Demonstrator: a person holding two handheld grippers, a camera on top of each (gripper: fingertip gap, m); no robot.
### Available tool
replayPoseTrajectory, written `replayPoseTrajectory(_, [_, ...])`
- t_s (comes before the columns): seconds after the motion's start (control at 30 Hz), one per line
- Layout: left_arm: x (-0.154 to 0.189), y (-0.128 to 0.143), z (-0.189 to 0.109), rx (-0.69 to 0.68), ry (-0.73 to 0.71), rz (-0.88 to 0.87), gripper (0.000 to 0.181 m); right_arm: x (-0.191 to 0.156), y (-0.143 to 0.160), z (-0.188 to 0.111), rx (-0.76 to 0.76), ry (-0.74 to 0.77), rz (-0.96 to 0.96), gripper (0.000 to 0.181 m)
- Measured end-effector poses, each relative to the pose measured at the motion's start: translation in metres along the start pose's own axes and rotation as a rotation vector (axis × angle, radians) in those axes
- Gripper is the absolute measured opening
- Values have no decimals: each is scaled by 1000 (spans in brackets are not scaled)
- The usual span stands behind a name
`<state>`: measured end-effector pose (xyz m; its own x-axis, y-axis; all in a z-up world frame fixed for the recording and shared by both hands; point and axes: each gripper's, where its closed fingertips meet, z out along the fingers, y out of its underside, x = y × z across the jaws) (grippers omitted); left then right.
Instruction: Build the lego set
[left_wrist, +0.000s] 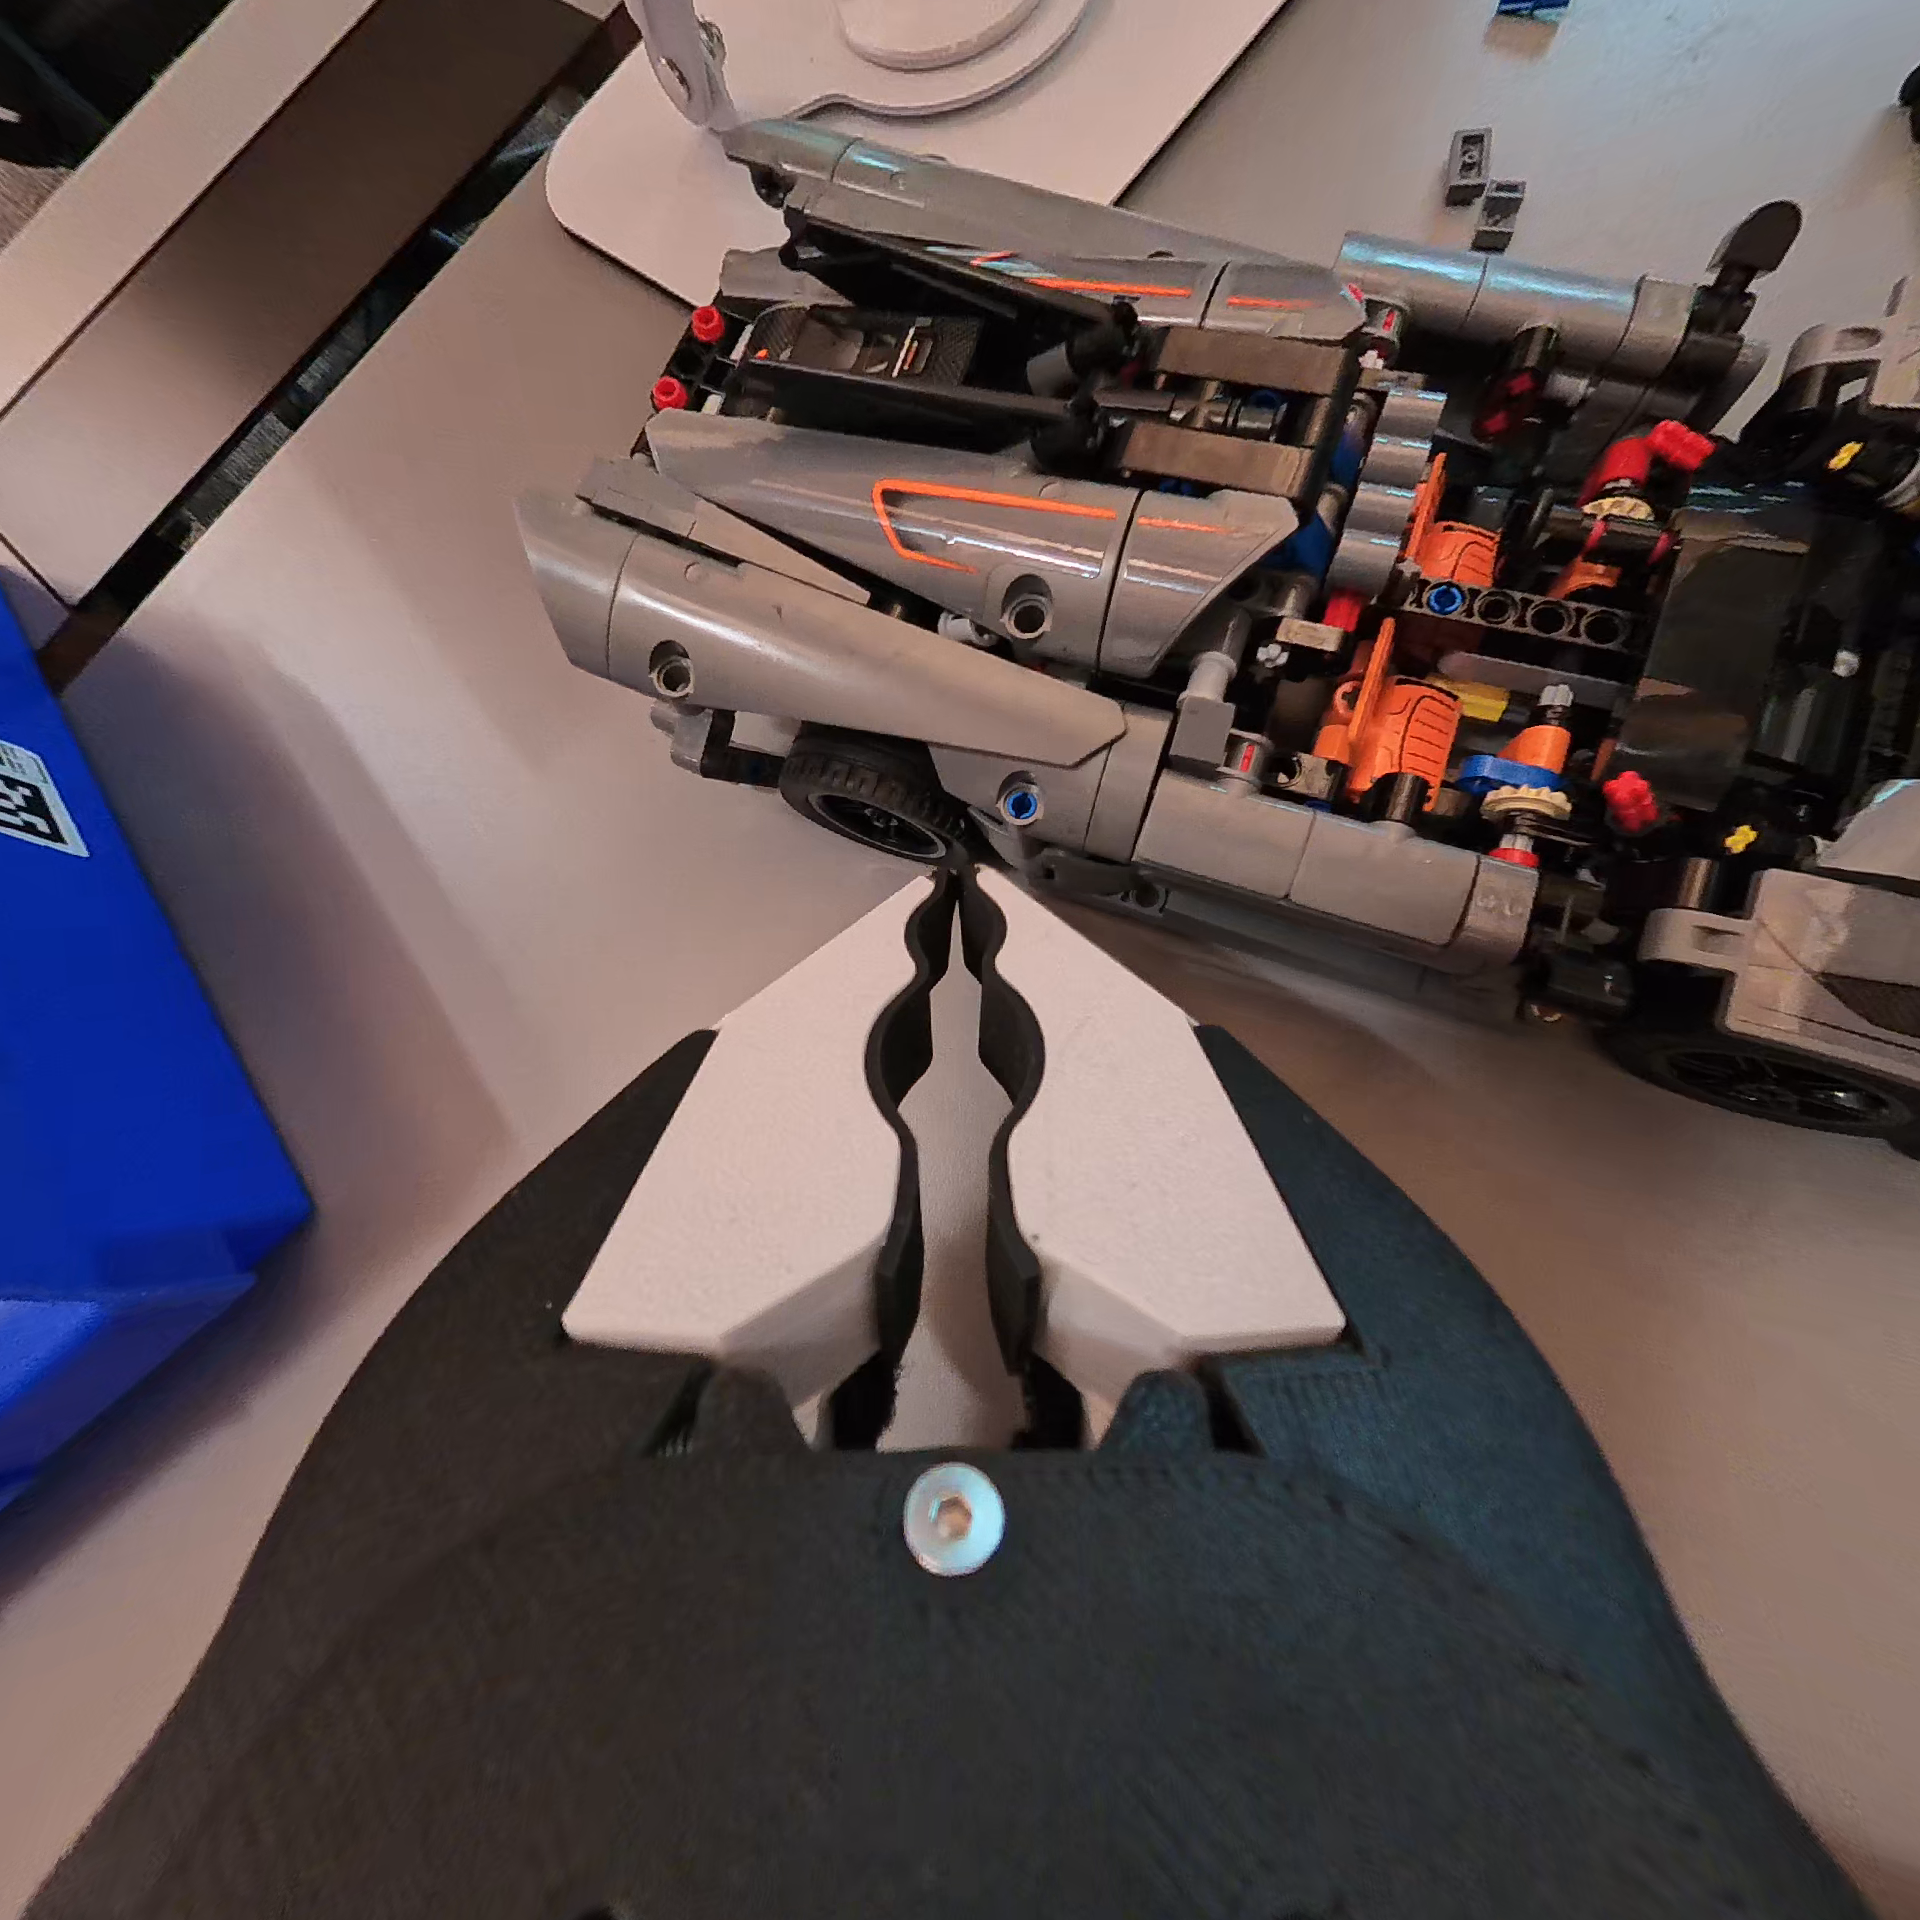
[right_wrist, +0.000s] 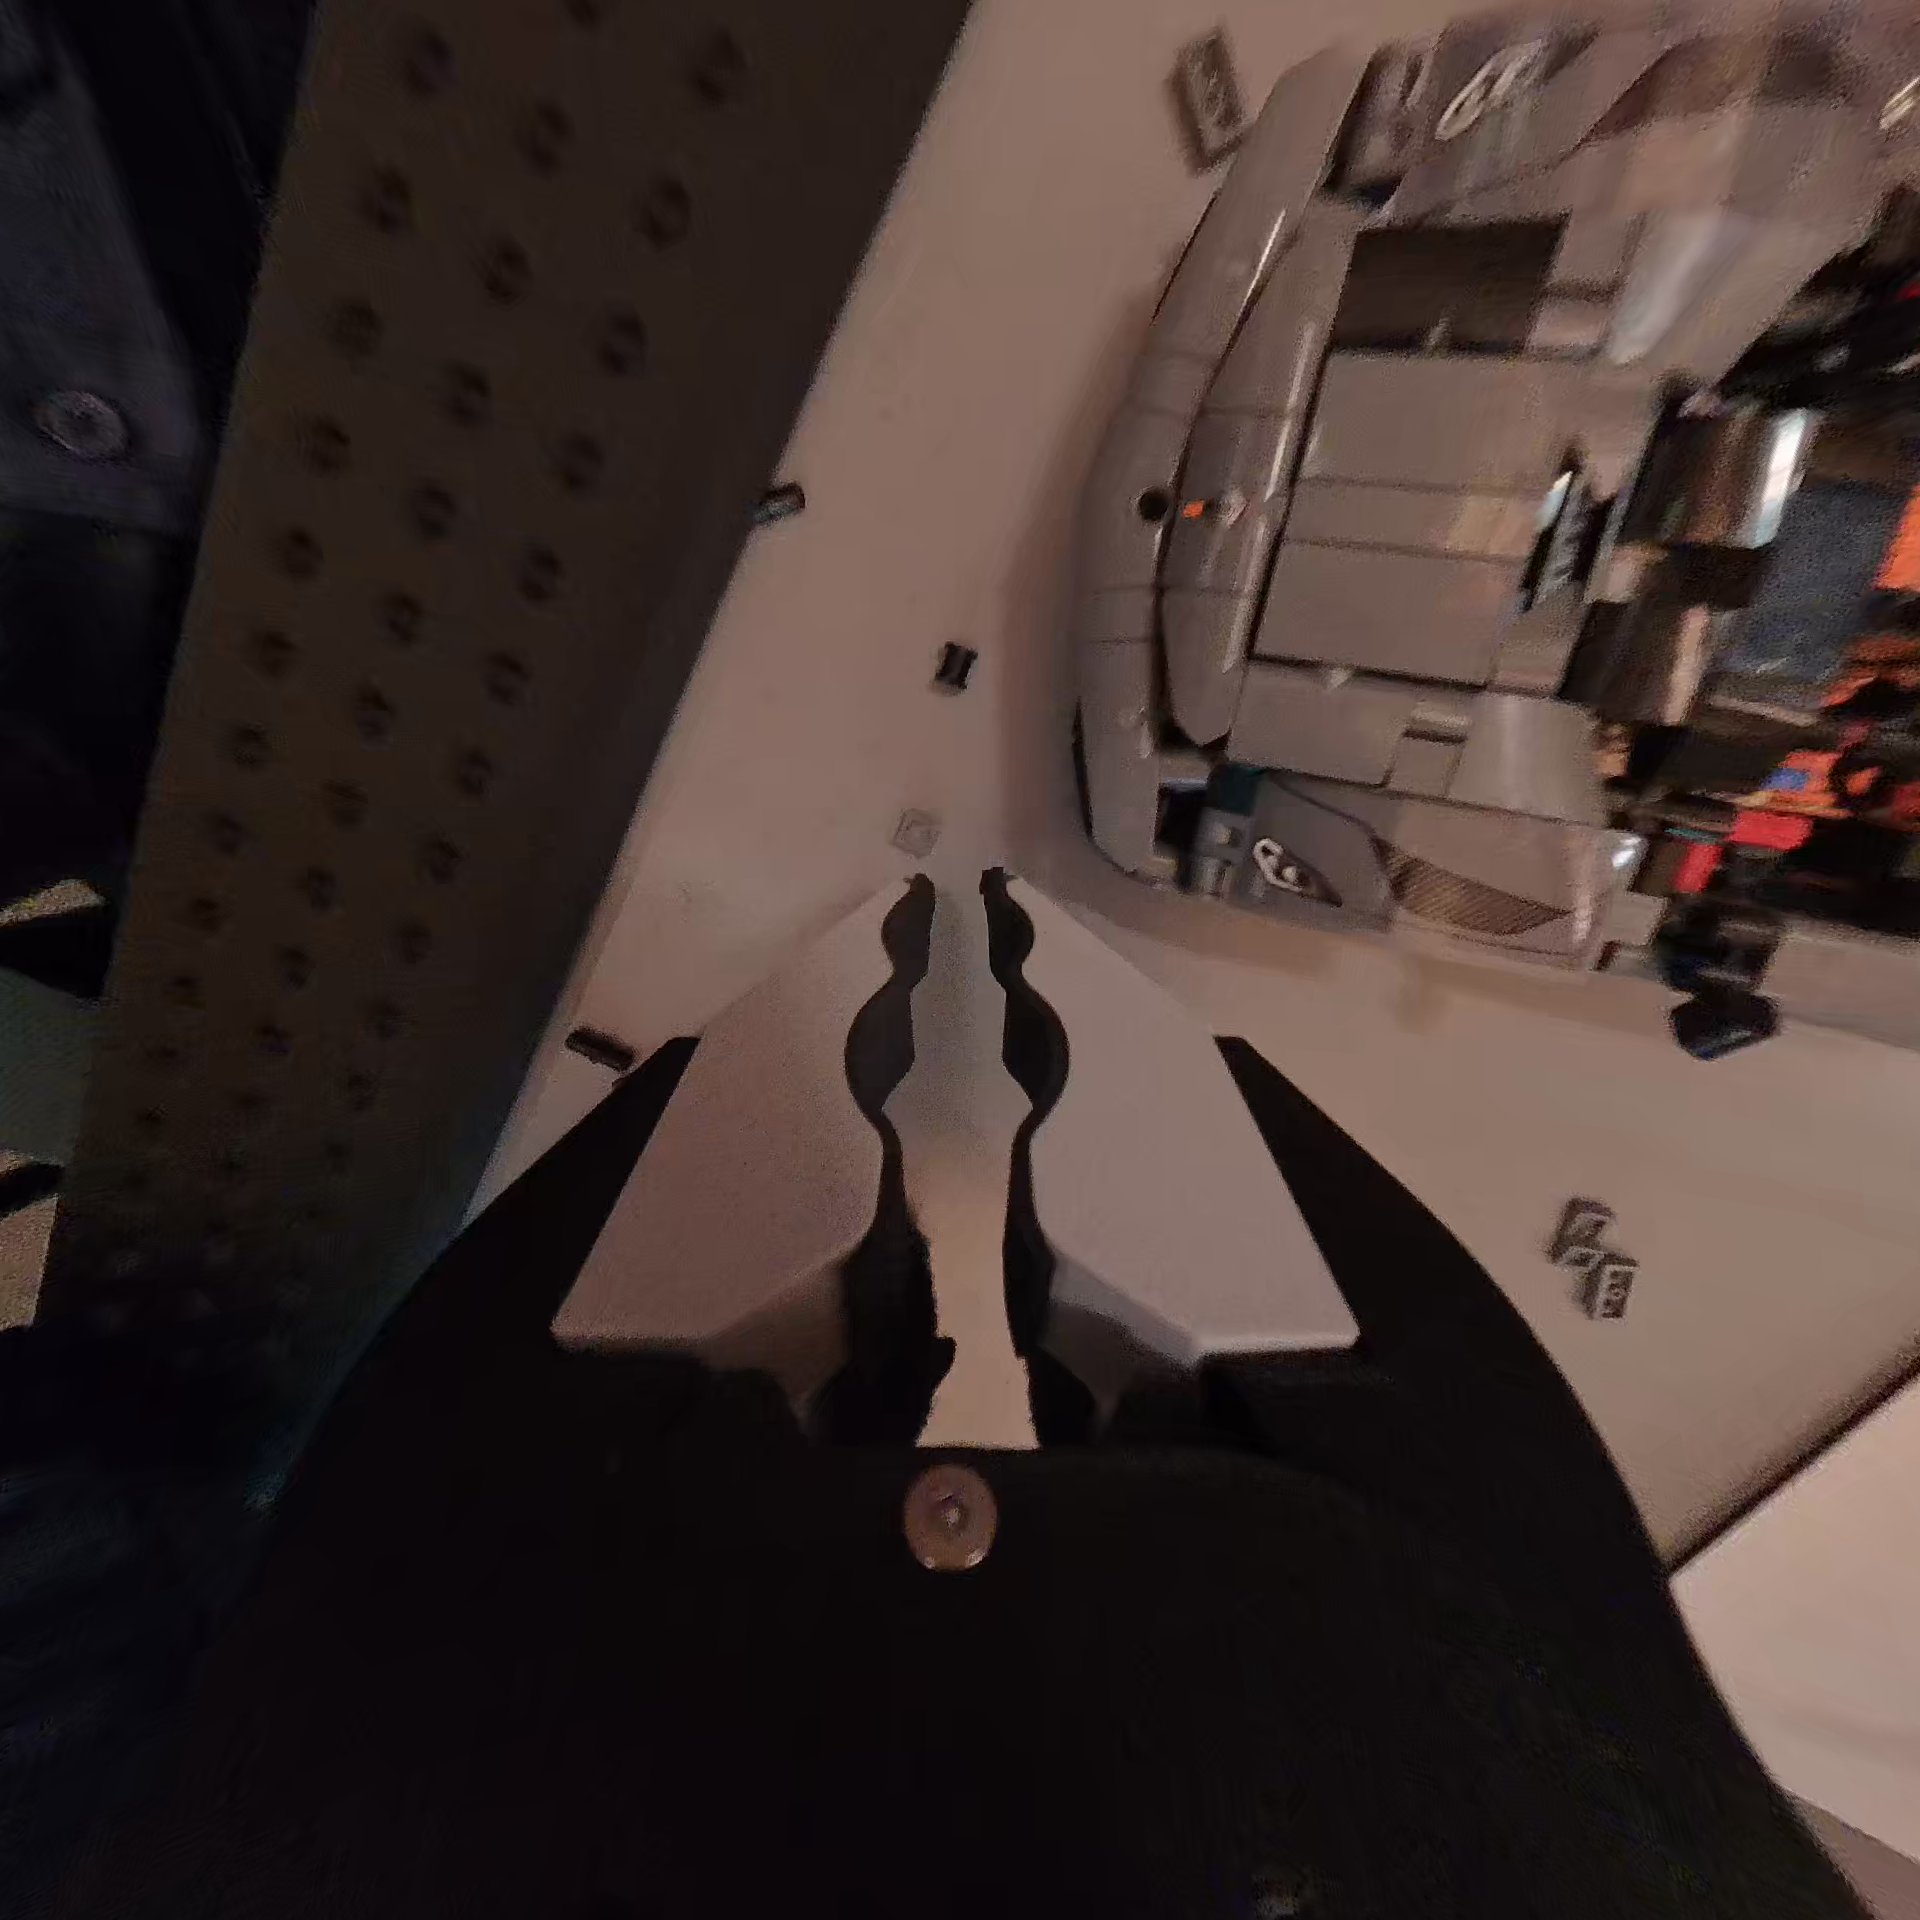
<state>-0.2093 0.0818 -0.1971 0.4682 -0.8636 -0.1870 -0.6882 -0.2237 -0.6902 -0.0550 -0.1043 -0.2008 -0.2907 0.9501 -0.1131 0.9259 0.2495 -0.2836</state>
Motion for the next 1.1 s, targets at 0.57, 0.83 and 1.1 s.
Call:
replayPoseTrajectory(0.57, [-4,2,-1,-3,-13,-6,0,24,32,-43,70,93,139,0])
replayPoseTrajectory(0.83, [-4,4,0,-7,-16,-10,0,25,34,-51,80,112,136,0])
replayPoseTrajectory(1.1, [-3,4,1,-9,-13,-7,0,25,32,-49,80,111,127,0])
